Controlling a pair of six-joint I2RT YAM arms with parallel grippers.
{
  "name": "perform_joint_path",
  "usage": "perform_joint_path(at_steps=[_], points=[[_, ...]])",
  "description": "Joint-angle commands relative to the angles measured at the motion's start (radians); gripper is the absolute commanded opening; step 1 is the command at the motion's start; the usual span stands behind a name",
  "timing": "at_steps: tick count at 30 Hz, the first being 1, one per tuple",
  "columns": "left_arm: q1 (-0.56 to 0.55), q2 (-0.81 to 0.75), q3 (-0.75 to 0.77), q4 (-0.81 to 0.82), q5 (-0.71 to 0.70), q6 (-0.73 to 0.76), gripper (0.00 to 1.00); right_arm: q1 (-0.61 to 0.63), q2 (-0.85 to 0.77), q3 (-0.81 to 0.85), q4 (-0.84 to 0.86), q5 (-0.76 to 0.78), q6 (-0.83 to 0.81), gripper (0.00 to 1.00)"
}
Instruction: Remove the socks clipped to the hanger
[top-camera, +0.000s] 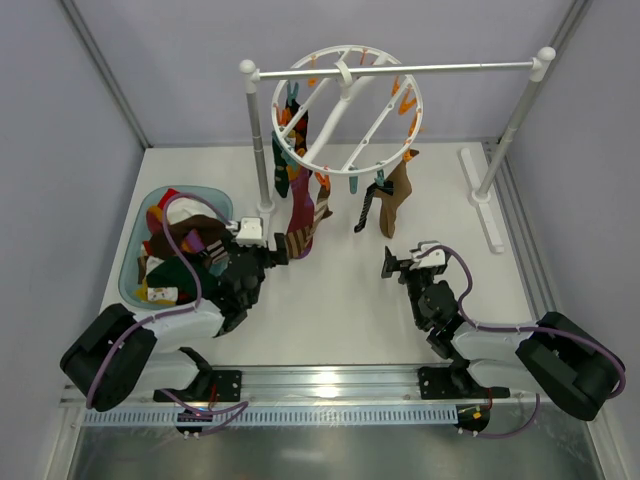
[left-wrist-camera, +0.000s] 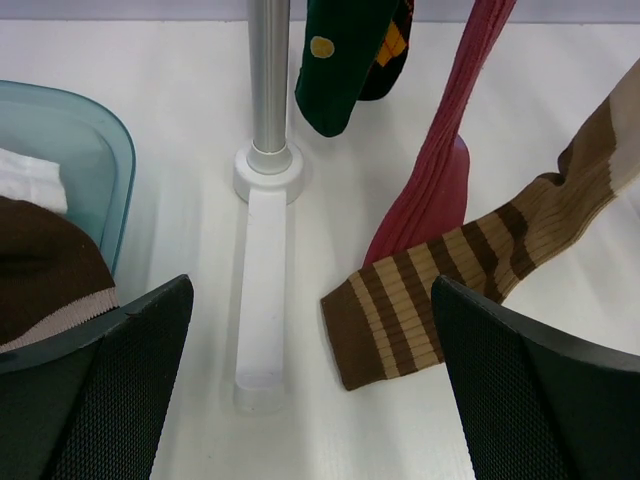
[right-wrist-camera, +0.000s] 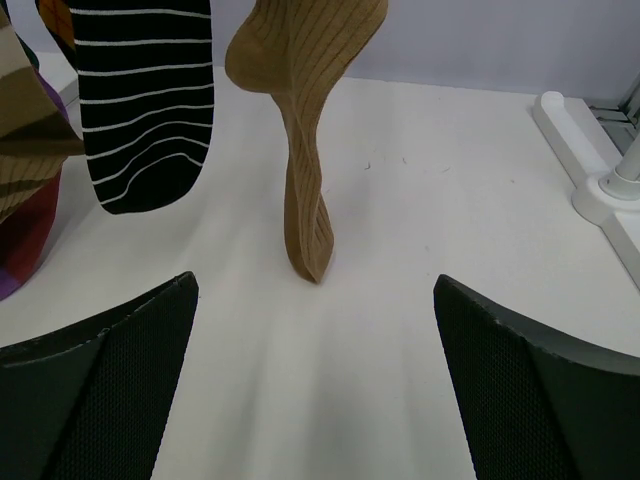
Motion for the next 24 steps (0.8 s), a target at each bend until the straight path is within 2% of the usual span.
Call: perform_joint_path(at_steps=[1, 10, 12, 13, 16, 18, 23, 24], points=[[-0.004, -0.006, -0.005, 0.077, -0.031, -0.013, 1.00, 0.007, -0.013, -0.006, 0.087, 0.009, 0.011, 1.00], [-0.004, 0.011, -0.001, 0.093, -0.072, -0.014, 1.00, 0.006, -0.007, -0.004, 0.090, 0.003, 0.011, 1.00], [-0.021, 0.000, -0.055, 0.159, -0.074, -0.008, 1.00, 0.007, -0.010, -0.008, 0.092, 0.002, 0.011, 1.00], [-0.039, -0.022, -0.085, 0.278, -0.072, 0.019, 1.00, 0.006, -0.010, -0.009, 0.095, 0.002, 0.011, 1.00], [-0.123, -0.058, -0.185, 0.435, -0.086, 0.085, 1.00, 0.006, -0.012, -0.011, 0.098, 0.005, 0.011, 1.00], [-0.169, -0.070, -0.181, 0.417, -0.074, 0.096, 1.00, 0.006, -0.010, -0.011, 0.100, 0.009, 0.009, 1.00], [-0.211, 0.064, -0.127, 0.524, -0.013, 0.139, 1.00, 0.007, -0.006, -0.006, 0.101, 0.014, 0.009, 1.00], [-0.211, 0.138, -0.109, 0.537, -0.014, 0.144, 1.00, 0.007, -0.006, -0.006, 0.101, 0.014, 0.009, 1.00]])
